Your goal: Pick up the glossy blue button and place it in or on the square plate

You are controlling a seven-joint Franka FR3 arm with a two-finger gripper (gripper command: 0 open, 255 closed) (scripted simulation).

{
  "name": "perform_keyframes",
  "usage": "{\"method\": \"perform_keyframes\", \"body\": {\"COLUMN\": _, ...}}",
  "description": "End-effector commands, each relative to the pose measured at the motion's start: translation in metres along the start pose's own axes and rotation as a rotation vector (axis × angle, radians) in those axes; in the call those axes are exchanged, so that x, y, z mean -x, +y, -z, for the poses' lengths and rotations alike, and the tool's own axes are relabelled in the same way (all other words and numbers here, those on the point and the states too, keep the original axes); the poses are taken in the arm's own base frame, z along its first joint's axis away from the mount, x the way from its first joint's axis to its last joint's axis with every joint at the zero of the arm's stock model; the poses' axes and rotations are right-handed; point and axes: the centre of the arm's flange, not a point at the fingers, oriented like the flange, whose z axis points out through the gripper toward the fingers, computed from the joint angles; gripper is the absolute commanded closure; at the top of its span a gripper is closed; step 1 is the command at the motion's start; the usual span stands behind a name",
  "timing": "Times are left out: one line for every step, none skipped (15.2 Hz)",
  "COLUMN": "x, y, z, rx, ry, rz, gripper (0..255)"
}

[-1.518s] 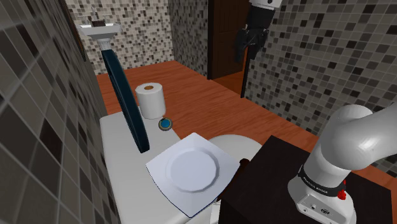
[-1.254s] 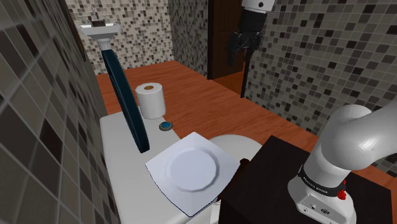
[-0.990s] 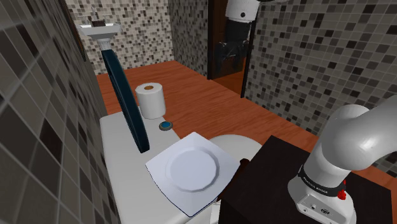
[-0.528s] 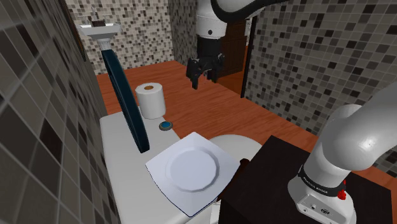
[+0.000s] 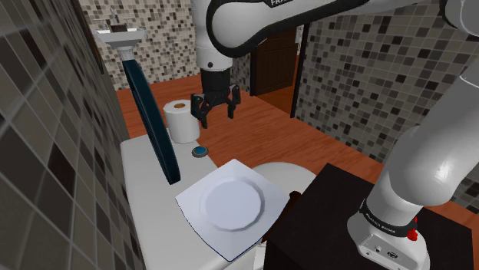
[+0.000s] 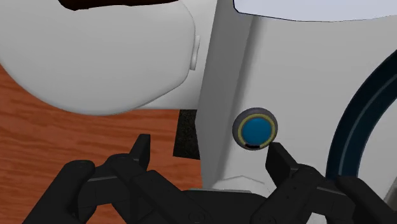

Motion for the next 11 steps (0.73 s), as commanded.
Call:
{"method": "perform_keyframes", "body": {"x": -0.007, "y": -0.027, "z": -0.013, "rx": 0.006, "ry": -0.014, "rz": -0.005, "gripper": 0}}
{"method": "perform_keyframes", "body": {"x": -0.012, "y": -0.038, "z": -0.019, "rx": 0.009, "ry": -0.02, "rz": -0.007, "gripper": 0}}
{"method": "perform_keyframes", "body": {"x": -0.016, "y": -0.049, "z": -0.026, "rx": 0.013, "ry": -0.027, "rz": -0.009, "gripper": 0}}
{"method": "perform_keyframes", "body": {"x": -0.02, "y": -0.06, "z": -0.033, "rx": 0.016, "ry": -0.033, "rz": -0.011, "gripper": 0}}
{"method": "perform_keyframes", "body": {"x": -0.024, "y": -0.068, "z": -0.038, "rx": 0.018, "ry": -0.038, "rz": -0.012, "gripper": 0}}
{"method": "perform_keyframes", "body": {"x": -0.023, "y": -0.068, "z": -0.044, "rx": 0.018, "ry": -0.038, "rz": -0.012, "gripper": 0}}
{"method": "perform_keyframes", "body": {"x": -0.023, "y": -0.068, "z": -0.049, "rx": 0.018, "ry": -0.038, "rz": -0.012, "gripper": 0}}
{"method": "perform_keyframes", "body": {"x": -0.023, "y": -0.068, "z": -0.054, "rx": 0.018, "ry": -0.038, "rz": -0.012, "gripper": 0}}
{"method": "perform_keyframes", "body": {"x": -0.023, "y": -0.068, "z": -0.059, "rx": 0.018, "ry": -0.038, "rz": -0.012, "gripper": 0}}
{"method": "perform_keyframes", "body": {"x": -0.023, "y": -0.068, "z": -0.065, "rx": 0.018, "ry": -0.038, "rz": -0.012, "gripper": 0}}
{"method": "perform_keyframes", "body": {"x": -0.022, "y": -0.068, "z": -0.07, "rx": 0.018, "ry": -0.038, "rz": -0.012, "gripper": 0}}
